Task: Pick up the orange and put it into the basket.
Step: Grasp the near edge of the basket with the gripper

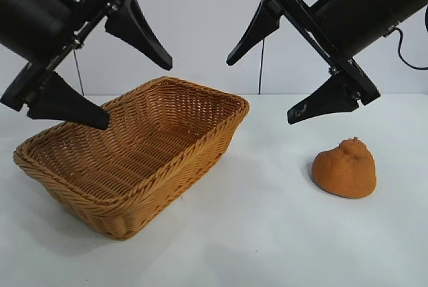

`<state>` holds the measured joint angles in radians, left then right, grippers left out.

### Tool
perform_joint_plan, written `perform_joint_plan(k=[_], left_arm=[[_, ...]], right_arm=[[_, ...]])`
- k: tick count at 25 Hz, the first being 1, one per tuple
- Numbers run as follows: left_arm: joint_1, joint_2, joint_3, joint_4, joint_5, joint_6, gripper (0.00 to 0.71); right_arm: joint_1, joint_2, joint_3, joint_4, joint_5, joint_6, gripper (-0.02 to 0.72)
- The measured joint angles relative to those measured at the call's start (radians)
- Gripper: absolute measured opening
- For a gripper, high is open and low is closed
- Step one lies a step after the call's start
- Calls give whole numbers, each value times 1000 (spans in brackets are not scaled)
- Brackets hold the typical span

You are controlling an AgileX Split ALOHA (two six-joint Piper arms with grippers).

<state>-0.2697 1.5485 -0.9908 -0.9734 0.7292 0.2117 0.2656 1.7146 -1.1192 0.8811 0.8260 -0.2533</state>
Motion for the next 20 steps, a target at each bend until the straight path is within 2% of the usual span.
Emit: perform_joint_plan(k=[5, 11, 16, 20], left_arm=[[19, -102, 0, 136, 41, -180, 673], [19, -127, 0, 361, 126, -499, 673], [22, -128, 37, 530, 75, -786, 673], [22, -119, 74, 557, -8, -918, 673]], right_arm=[[0, 0, 0, 0, 0, 0, 694], [0, 0, 0, 0, 0, 0, 694], [0, 0, 0, 1, -3, 0, 694], [0, 0, 0, 1, -12, 0, 694]])
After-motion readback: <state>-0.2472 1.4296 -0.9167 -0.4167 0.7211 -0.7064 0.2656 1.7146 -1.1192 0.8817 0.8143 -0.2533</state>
